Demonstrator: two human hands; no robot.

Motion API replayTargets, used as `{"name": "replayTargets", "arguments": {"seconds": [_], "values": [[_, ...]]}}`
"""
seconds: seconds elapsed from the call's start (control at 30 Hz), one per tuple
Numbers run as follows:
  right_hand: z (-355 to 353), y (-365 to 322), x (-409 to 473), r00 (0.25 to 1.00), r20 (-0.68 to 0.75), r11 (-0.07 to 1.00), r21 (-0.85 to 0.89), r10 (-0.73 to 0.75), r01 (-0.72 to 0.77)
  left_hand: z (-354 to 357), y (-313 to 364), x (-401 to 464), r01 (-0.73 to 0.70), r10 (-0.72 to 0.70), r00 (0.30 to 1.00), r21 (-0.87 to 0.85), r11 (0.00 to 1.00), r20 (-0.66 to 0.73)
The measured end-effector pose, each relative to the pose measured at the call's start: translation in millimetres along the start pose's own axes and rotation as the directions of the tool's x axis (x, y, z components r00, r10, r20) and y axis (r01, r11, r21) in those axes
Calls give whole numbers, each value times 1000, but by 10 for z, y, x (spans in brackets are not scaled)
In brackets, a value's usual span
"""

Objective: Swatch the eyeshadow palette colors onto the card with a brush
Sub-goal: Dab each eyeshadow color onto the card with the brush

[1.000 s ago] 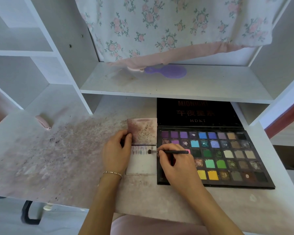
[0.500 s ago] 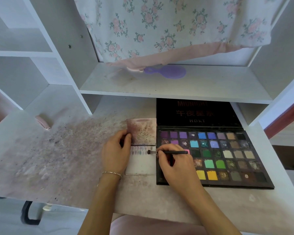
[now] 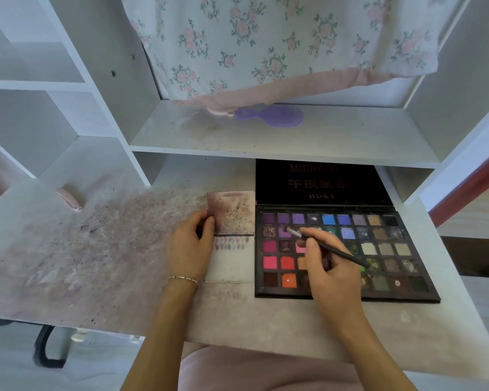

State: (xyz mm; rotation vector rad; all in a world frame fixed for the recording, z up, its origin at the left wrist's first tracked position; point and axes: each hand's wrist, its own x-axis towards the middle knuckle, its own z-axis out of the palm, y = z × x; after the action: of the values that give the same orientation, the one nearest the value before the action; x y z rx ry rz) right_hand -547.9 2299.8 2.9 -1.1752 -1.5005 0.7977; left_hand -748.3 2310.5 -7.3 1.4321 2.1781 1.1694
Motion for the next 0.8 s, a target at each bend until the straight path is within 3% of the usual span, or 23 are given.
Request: {"name": "replayTargets", "arguments": {"seconds": [0.17, 0.4, 0.57, 0.8], "values": [[-345, 119, -42, 993, -102, 997, -47, 50, -55, 1, -9, 28, 25, -23, 999, -51, 998, 30], [-769, 270, 2, 957, -269, 983, -113, 108, -142, 113, 63, -6, 38, -34, 996, 38, 999, -87], [-933, 374, 95, 922, -378, 957, -225, 86, -181, 130, 37, -20, 27, -24, 996, 36, 999, -91], [-950, 397, 120, 911, -396, 946, -240, 111, -219, 123, 24, -20, 23, -20, 997, 35, 999, -75]]}}
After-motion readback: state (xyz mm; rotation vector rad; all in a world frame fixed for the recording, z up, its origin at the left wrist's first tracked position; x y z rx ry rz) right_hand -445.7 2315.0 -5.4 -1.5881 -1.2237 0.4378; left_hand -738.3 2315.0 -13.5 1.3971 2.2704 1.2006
